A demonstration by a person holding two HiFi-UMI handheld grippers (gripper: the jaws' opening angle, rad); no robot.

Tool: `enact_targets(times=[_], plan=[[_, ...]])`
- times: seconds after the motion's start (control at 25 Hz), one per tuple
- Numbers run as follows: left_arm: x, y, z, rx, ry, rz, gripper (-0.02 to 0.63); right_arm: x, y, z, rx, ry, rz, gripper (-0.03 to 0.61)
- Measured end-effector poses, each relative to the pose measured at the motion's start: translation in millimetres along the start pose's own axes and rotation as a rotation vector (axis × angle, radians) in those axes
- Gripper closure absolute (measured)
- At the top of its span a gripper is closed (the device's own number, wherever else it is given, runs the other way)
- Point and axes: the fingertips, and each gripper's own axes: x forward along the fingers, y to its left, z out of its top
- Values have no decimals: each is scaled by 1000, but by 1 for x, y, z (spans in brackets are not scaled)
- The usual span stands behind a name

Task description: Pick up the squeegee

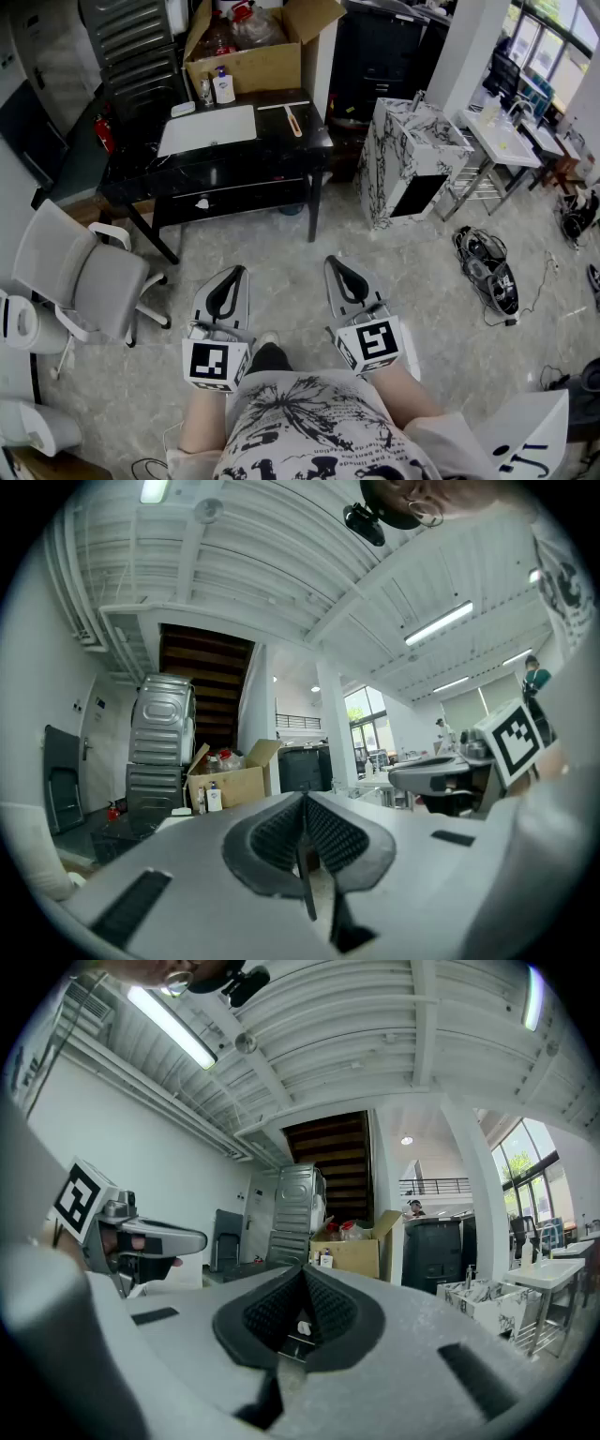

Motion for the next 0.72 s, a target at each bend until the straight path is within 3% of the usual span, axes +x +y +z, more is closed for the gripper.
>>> enact_targets(times=[0.72], plan=[[19,-8,-21,-12,34,0,601,4,-30,-23,92,15,-29,591]])
